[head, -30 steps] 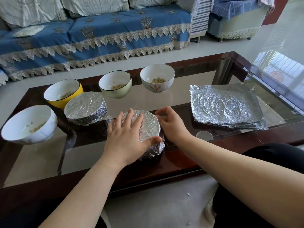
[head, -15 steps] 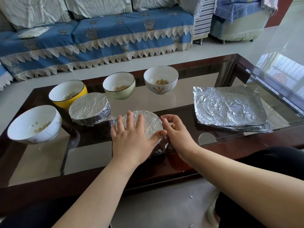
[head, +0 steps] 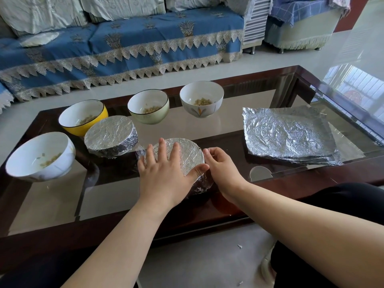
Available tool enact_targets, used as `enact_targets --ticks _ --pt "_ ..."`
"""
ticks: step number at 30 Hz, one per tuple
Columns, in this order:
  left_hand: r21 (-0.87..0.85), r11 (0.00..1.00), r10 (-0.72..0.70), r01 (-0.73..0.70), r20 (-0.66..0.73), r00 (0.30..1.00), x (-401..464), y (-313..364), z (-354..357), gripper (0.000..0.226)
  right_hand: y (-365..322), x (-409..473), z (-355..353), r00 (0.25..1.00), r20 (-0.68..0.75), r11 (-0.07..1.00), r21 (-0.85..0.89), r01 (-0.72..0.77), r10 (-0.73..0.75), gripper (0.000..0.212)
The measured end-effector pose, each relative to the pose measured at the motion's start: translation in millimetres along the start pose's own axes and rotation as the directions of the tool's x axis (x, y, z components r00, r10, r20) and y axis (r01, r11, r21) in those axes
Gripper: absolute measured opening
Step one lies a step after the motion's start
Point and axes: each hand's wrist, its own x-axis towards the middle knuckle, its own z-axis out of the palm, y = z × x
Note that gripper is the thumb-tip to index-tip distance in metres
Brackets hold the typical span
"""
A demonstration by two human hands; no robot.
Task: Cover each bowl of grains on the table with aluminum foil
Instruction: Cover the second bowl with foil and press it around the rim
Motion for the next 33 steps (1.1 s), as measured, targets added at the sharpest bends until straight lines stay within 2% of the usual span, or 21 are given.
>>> enact_targets --ticks 6,11,14,17,22,26,30,33 --pt "-0.006 1.0 0.002 -0.002 0.003 1.0 -0.6 -2.1 -1.1 0.122 2.1 4.8 -0.3 1.0 -0.009 0.999 -0.035 -0.006 0.005 0.024" --pt "-0.004 1.0 0.004 -0.005 -0.005 1.0 0.4 -0.8 -0.6 0.122 3.3 7.5 -0.1 0.998 -0.008 0.993 0.105 -0.06 0.061 0.02" --pt "-0.009 1.0 0.003 -0.003 -0.012 1.0 0.3 -1.6 -0.3 0.122 2.9 6.7 0.5 0.994 -0.086 0.991 0.121 -0.053 0.064 0.022" --pt "-0.01 1.0 0.003 -0.003 -0.009 1.0 0.6 -1.1 0.3 0.122 0.8 3.7 0.4 0.986 -0.164 1.0 0.024 -0.005 0.009 0.027" --pt "-0.008 1.0 -0.001 0.001 -0.008 1.0 -0.2 -0.6 -0.3 0.123 -1.1 3.1 -0.6 0.976 -0.19 0.976 -0.209 0.066 -0.107 0.038" --pt "-0.022 1.0 -0.006 0.006 -0.005 1.0 -0.1 -0.1 -0.9 0.123 -12.2 -5.5 -3.8 0.979 -0.116 0.926 -0.36 0.117 -0.168 0.041" --pt "-0.022 1.0 -0.01 0.01 -0.014 1.0 1.1 -0.2 -0.5 0.122 -20.7 -17.4 -6.5 0.972 0.014 0.866 -0.451 0.214 -0.233 0.056" --pt "-0.023 1.0 -0.008 0.007 -0.009 1.0 2.0 -0.6 0.0 0.122 -23.7 -15.4 -7.4 0.987 0.044 0.884 -0.44 0.157 -0.153 0.053"
